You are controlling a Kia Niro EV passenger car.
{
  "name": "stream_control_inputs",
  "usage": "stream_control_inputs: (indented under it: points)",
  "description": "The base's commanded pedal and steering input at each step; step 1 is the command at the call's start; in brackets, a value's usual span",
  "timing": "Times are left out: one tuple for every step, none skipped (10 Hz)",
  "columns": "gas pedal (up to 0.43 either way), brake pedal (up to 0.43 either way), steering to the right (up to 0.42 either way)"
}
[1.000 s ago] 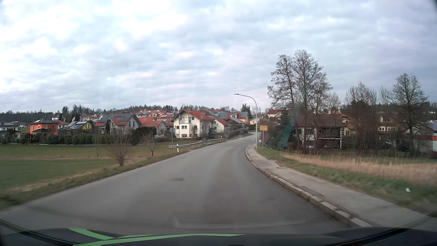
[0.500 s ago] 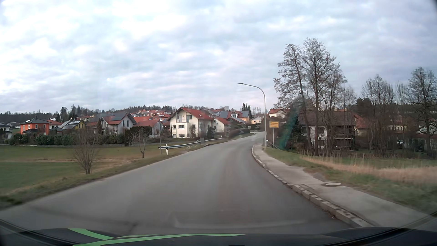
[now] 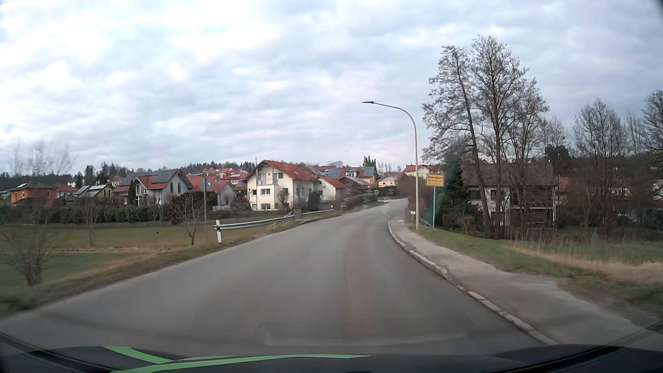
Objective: Follow the waypoints while adhering to traffic rules and regulations
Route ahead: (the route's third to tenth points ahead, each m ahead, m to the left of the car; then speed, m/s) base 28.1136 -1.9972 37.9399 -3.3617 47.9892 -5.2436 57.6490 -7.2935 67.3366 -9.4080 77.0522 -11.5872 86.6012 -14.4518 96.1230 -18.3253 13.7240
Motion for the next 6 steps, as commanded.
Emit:
stream_control_inputs:
  points:
    - [0.028, 0.0, 0.018]
    - [0.028, 0.0, 0.018]
    - [0.028, 0.0, 0.018]
    - [0.028, 0.0, 0.019]
    - [0.028, 0.0, 0.02]
    - [0.028, 0.0, 0.021]
